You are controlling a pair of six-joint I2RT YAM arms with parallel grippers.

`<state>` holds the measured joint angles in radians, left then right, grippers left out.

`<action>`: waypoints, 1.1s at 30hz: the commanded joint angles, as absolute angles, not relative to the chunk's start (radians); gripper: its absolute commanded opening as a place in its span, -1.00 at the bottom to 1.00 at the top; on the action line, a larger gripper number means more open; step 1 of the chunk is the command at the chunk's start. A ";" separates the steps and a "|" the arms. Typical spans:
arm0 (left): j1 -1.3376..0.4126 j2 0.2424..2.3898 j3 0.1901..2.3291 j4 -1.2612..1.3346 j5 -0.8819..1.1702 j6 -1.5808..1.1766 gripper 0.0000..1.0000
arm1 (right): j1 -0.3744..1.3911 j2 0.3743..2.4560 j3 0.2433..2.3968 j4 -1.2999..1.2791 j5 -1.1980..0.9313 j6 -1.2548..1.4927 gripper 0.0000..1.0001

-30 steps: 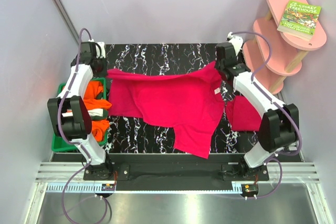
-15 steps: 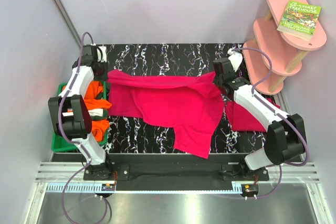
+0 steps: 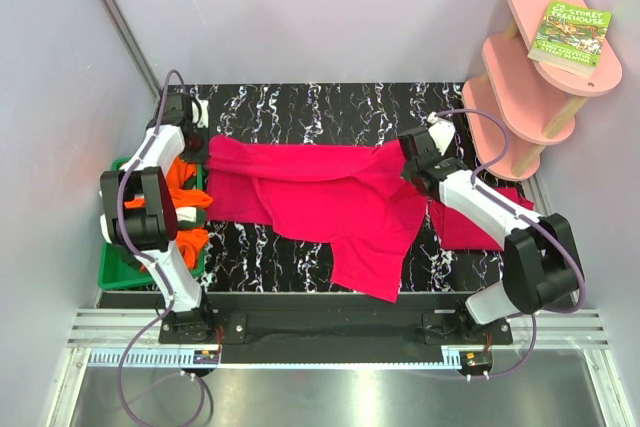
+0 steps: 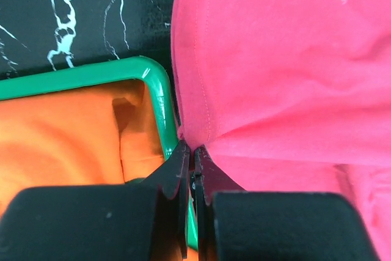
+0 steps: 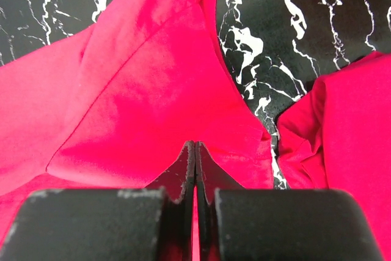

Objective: Fold and stack the t-shirts
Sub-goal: Fold the flattened tshirt in 1/3 of the way

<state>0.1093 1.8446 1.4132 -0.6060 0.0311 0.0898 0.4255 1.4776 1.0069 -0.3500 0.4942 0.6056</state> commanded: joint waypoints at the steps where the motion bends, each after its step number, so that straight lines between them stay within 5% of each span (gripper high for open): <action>1: 0.106 1.878 1.448 -0.611 0.003 0.106 -0.95 | 0.433 1.512 1.008 -0.360 0.491 0.637 -1.00; 12: 0.107 1.878 1.557 -0.612 0.005 0.097 -1.00 | 0.431 1.564 1.118 -0.367 0.540 0.566 -1.00; 33: 0.106 2.180 2.082 -0.637 0.045 0.026 -1.00 | 0.258 2.121 1.977 -0.339 0.568 0.293 -1.00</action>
<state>0.1028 2.1349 2.0026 -0.6567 0.0402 0.0399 0.2550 2.0377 1.8355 -0.3637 0.5205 0.3767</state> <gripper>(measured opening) 0.034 0.010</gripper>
